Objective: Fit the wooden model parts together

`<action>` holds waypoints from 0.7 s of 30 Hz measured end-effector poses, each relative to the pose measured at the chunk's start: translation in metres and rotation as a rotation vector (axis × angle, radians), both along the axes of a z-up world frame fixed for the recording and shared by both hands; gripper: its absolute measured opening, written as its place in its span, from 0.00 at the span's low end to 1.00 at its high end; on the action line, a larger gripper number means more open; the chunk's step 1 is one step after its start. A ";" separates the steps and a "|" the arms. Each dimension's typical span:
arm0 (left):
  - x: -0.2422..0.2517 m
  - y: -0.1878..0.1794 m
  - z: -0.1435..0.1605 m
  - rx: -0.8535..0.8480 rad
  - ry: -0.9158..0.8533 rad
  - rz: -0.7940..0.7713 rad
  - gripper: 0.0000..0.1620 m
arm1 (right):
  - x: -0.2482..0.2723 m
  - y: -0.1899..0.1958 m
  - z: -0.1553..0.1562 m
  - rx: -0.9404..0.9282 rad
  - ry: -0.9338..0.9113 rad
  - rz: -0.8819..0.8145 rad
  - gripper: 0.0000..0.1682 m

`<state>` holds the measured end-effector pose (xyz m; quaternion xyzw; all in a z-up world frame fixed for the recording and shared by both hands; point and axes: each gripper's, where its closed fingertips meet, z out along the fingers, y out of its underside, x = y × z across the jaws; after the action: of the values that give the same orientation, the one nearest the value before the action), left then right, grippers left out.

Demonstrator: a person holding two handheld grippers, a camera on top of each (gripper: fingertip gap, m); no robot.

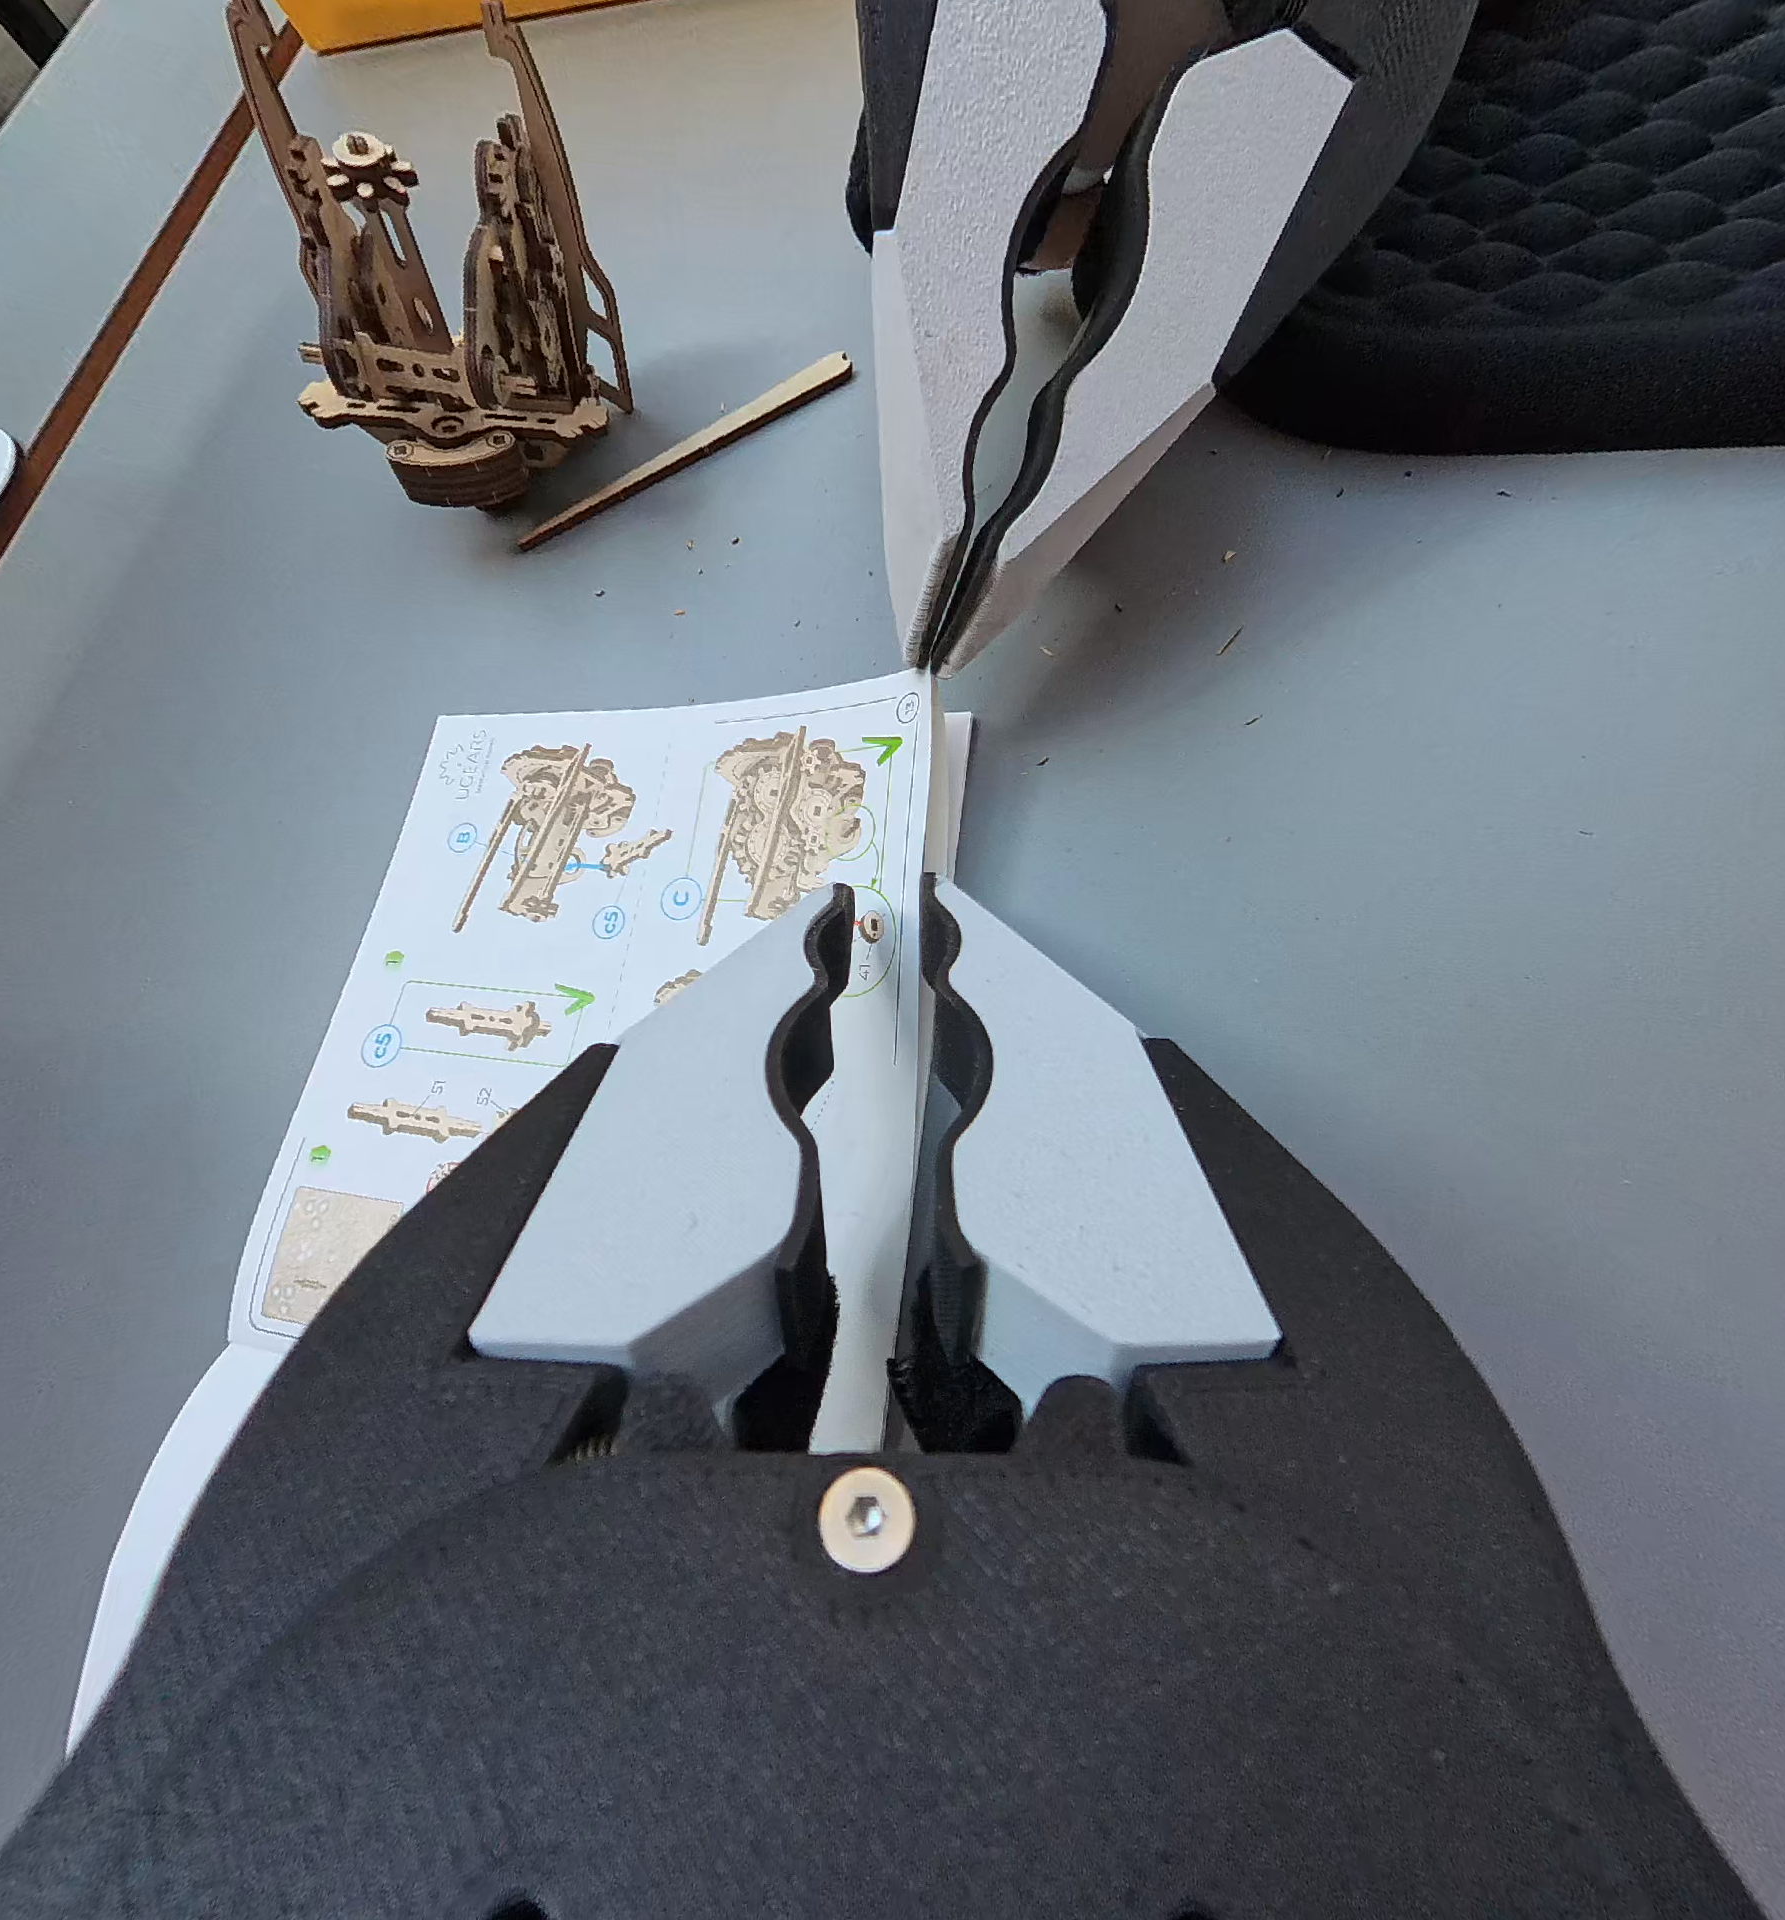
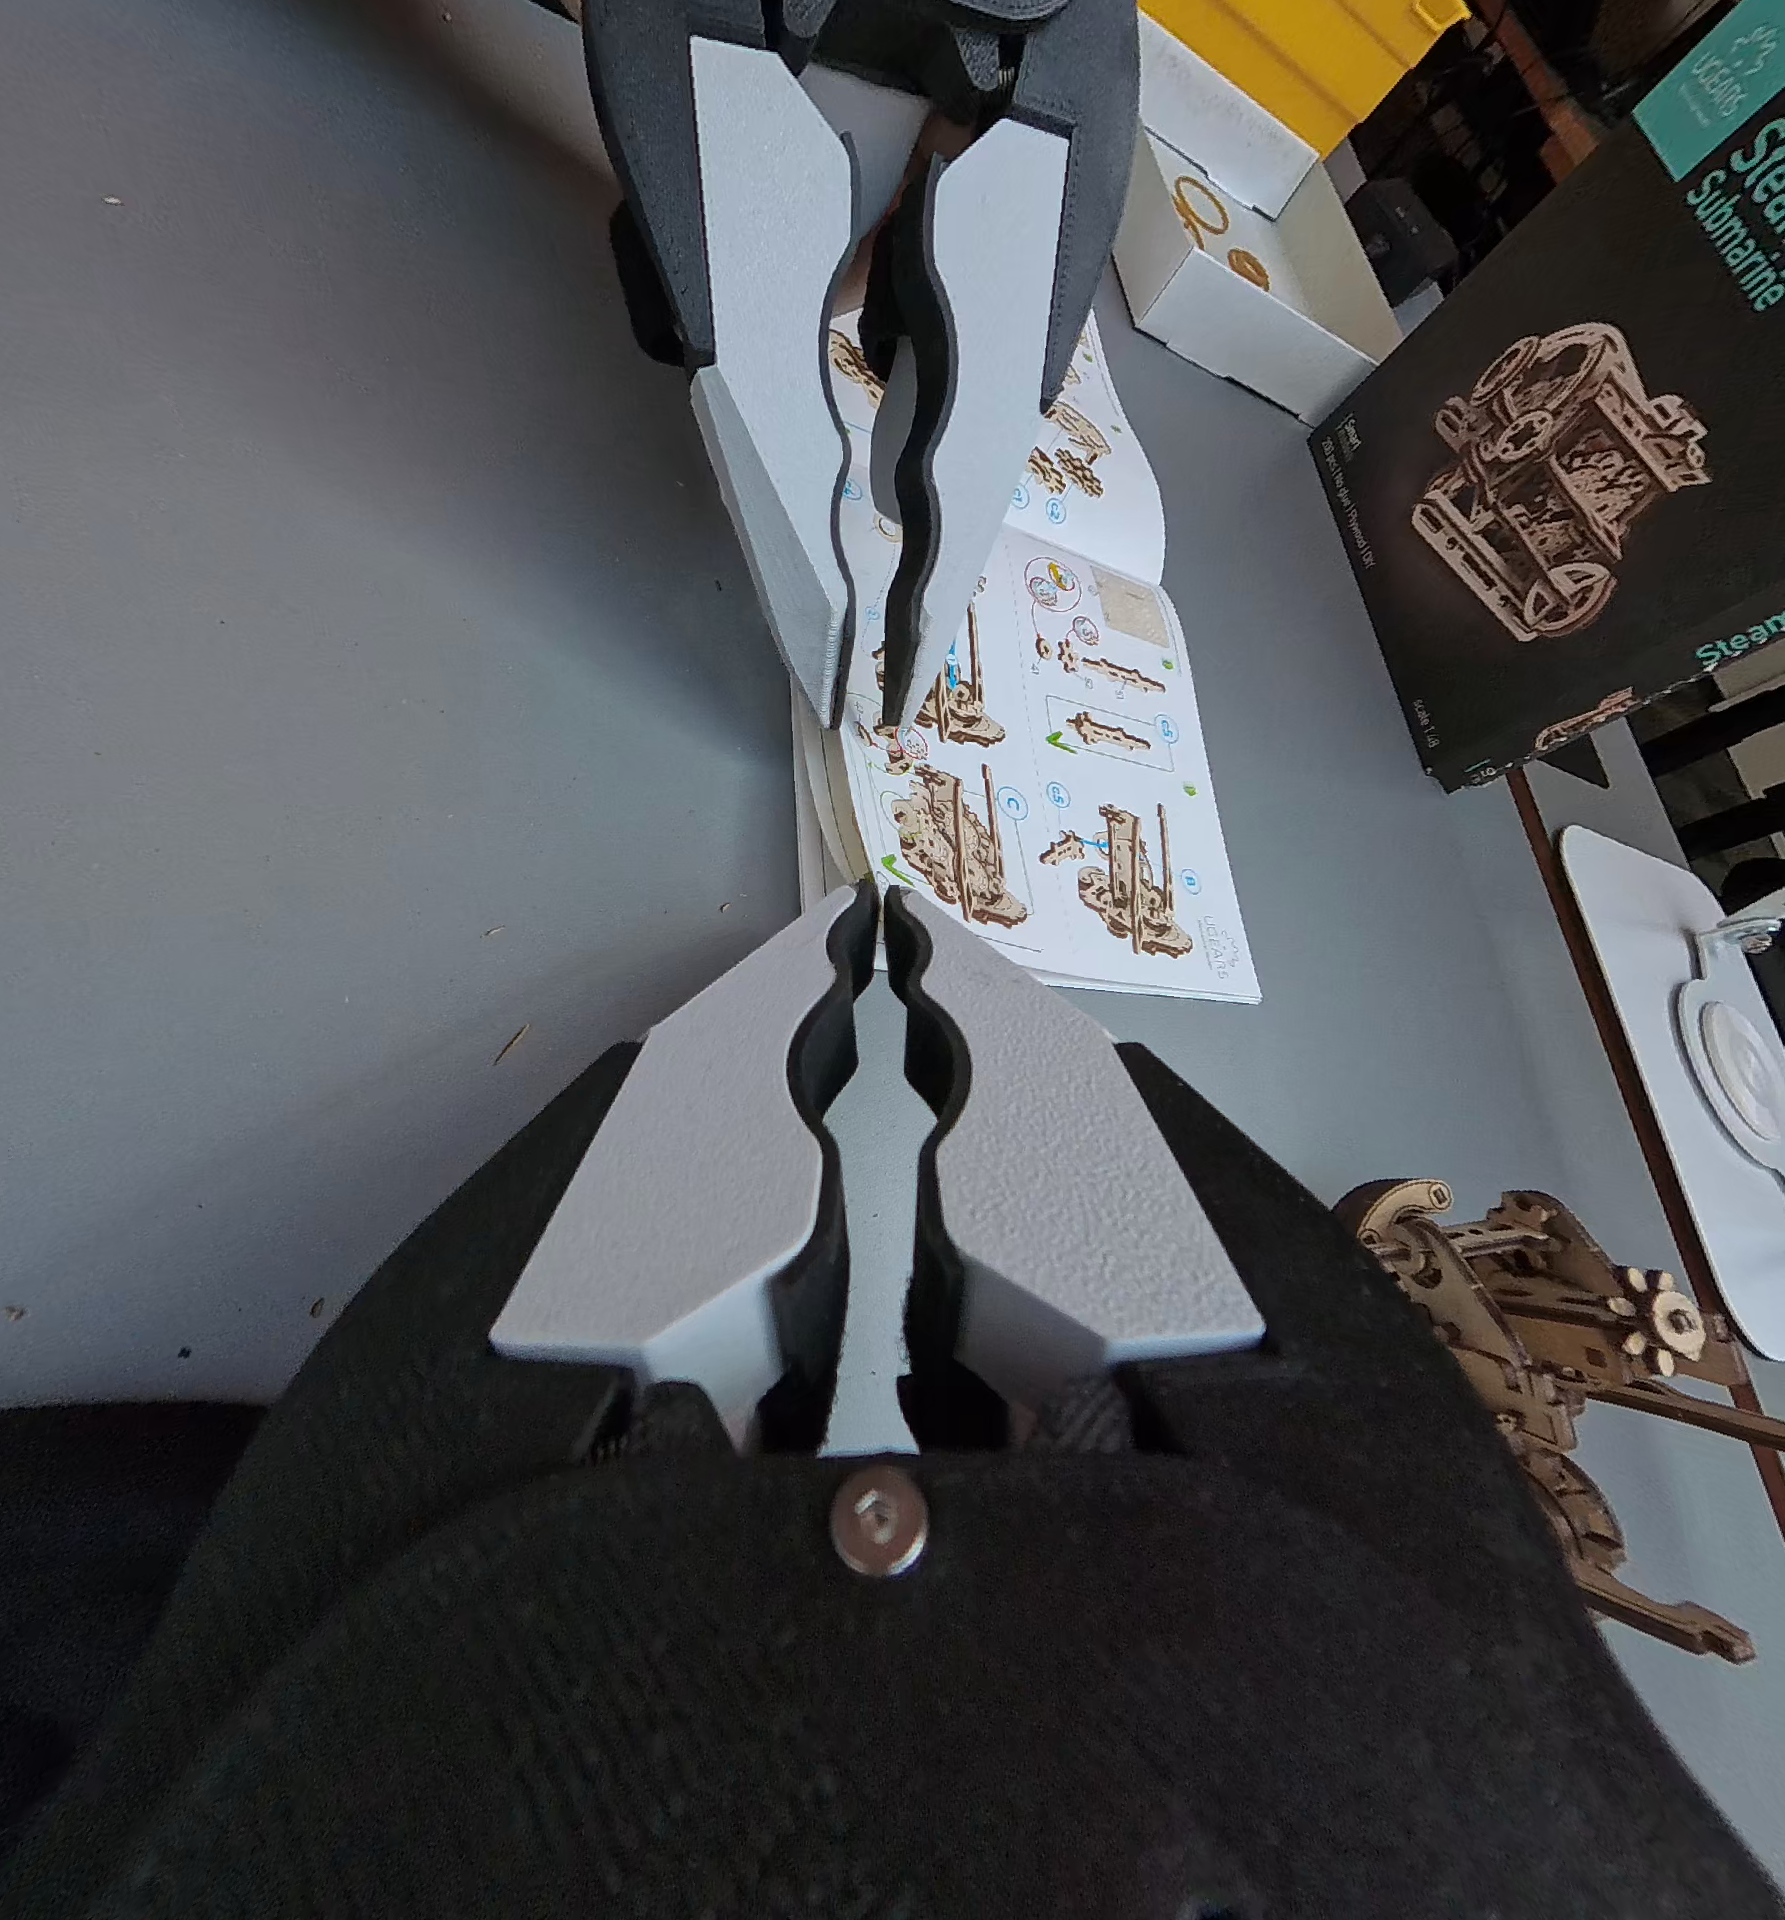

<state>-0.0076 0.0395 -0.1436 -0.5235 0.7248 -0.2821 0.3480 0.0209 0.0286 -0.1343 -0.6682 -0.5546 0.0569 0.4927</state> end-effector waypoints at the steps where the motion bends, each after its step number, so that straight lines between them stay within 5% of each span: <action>1: 0.000 0.000 0.000 0.004 -0.002 0.001 0.05 | 0.000 0.000 0.000 0.005 -0.004 -0.001 0.01; 15: -0.001 0.010 0.006 -0.002 -0.026 0.044 0.00 | 0.002 0.000 0.017 0.019 0.113 0.017 0.05; 21: -0.007 0.050 0.027 -0.145 -0.158 0.306 0.00 | 0.006 0.015 0.019 -0.010 0.117 -0.071 0.05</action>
<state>-0.0145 0.0900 -0.1165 -0.6276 0.5848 -0.3175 0.4042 0.0273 0.0435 -0.1154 -0.6852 -0.5007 0.0810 0.5227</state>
